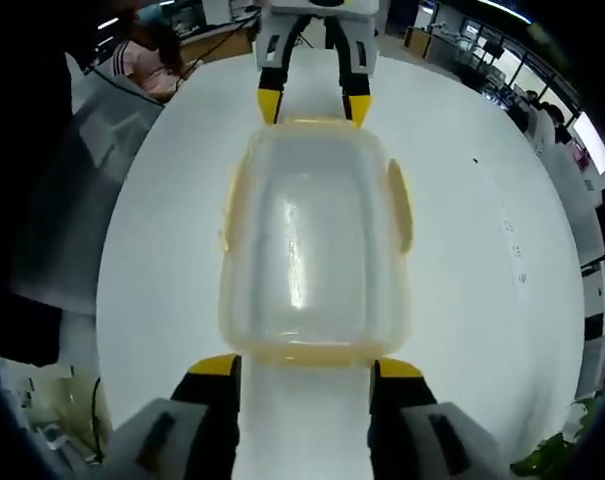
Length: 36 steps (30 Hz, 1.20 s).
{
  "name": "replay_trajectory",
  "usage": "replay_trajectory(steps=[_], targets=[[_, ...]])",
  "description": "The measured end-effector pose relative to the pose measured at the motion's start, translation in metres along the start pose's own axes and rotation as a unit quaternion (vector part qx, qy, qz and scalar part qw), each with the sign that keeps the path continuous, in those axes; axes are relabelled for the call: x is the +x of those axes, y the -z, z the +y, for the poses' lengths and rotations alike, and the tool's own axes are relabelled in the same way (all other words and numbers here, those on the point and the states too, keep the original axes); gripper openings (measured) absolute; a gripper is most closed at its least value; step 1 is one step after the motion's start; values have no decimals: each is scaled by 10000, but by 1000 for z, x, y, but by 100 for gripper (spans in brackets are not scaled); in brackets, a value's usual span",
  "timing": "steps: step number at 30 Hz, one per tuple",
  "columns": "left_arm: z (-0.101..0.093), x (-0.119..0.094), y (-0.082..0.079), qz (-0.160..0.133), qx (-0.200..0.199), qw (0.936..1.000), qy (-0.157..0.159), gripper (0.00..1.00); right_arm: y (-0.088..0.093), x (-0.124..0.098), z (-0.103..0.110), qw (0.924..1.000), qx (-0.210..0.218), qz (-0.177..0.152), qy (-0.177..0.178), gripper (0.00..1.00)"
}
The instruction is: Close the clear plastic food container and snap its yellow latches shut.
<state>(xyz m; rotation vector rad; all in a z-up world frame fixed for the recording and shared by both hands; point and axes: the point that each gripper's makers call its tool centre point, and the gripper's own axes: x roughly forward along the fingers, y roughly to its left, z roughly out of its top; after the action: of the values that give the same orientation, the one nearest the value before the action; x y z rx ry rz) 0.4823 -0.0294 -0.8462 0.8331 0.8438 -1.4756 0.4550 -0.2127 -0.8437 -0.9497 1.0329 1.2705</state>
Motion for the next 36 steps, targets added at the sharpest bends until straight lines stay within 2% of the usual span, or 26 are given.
replay_trajectory(steps=[2,5,8,11,12,16,25,27,32,36], targets=[[2,-7,-5,-229,-131,9996,-141,45,2,-9,-3,9999,-111,-53,102,49],[2,-22,-18,-632,-228,9973,-284,40,-10,-24,-8,9984,85,-522,176,46],[4,-32,-18,-654,-180,9969,-388,38,-21,-36,-12,9939,367,-1012,224,43],[8,-40,-34,-1151,-500,9910,-462,36,-29,-39,-15,9895,469,-1326,334,38],[9,-41,-37,-1237,-554,9896,-472,35,-32,-40,-14,9877,531,-1430,334,37],[11,-36,-43,-1323,-629,9878,-536,30,-38,-35,-14,9867,478,-1487,457,32],[11,-20,-65,-1452,-485,9871,-462,31,-57,-28,-10,9859,413,-1598,279,30],[11,-15,-72,-1418,-448,9878,-459,31,-62,-25,-13,9851,462,-1640,240,30],[5,-3,-87,-1432,-334,9886,-321,32,-84,-20,-13,9853,297,-1672,167,30],[0,4,-97,-1464,-264,9886,-229,32,-94,-19,-13,9851,193,-1705,118,30]])
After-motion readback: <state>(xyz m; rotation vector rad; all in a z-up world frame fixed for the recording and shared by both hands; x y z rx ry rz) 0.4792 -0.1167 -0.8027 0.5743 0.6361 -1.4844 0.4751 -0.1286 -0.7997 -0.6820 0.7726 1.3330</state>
